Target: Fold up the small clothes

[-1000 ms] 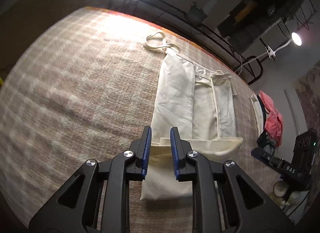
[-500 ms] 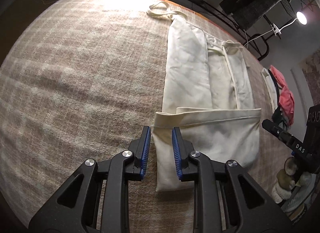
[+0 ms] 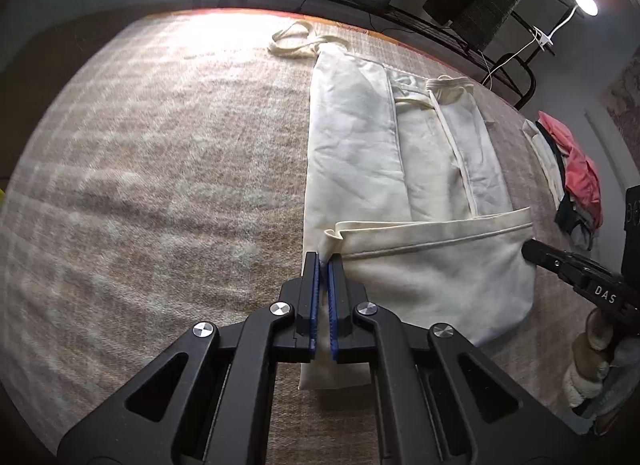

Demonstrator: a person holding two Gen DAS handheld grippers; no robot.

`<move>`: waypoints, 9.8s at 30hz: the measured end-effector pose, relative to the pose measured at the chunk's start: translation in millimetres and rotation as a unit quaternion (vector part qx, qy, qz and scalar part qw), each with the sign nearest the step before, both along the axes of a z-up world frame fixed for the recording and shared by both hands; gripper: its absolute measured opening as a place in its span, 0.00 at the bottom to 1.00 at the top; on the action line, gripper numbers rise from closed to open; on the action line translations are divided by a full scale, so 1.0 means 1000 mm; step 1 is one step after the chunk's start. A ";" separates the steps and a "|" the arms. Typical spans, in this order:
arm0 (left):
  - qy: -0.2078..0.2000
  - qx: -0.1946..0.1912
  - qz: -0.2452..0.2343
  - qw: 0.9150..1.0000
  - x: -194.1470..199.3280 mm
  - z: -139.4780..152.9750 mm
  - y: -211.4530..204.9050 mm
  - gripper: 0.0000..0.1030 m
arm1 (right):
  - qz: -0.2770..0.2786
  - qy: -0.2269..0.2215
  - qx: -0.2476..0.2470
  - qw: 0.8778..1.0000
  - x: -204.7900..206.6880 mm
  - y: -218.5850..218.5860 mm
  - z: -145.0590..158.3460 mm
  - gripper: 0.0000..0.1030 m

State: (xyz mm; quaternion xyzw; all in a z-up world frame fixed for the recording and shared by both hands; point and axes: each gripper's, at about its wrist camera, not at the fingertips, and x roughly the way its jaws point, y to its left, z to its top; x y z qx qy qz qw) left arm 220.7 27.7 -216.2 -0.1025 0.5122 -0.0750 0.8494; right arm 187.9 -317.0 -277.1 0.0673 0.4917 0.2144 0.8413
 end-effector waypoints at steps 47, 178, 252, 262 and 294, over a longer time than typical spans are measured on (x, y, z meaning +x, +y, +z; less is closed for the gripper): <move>-0.014 -0.080 0.011 0.997 0.180 -0.018 0.030 0.48 | -0.032 -0.048 0.029 0.998 0.117 -0.035 0.017 0.33; -0.017 0.079 -0.123 0.989 -0.012 0.034 -0.032 0.06 | 0.078 -0.104 -0.100 0.987 -0.068 0.024 0.039 0.21; -0.051 0.047 -0.013 0.997 -0.009 0.011 0.002 0.26 | -0.014 -0.072 -0.043 0.996 -0.001 -0.015 0.024 0.26; -0.055 0.152 -0.092 0.983 -0.029 -0.011 -0.030 0.37 | 0.086 -0.057 -0.121 0.987 -0.020 0.019 -0.009 0.24; 0.052 -0.139 -0.009 0.989 0.005 -0.021 0.025 0.53 | -0.007 0.084 0.184 0.979 0.001 -0.088 -0.032 0.35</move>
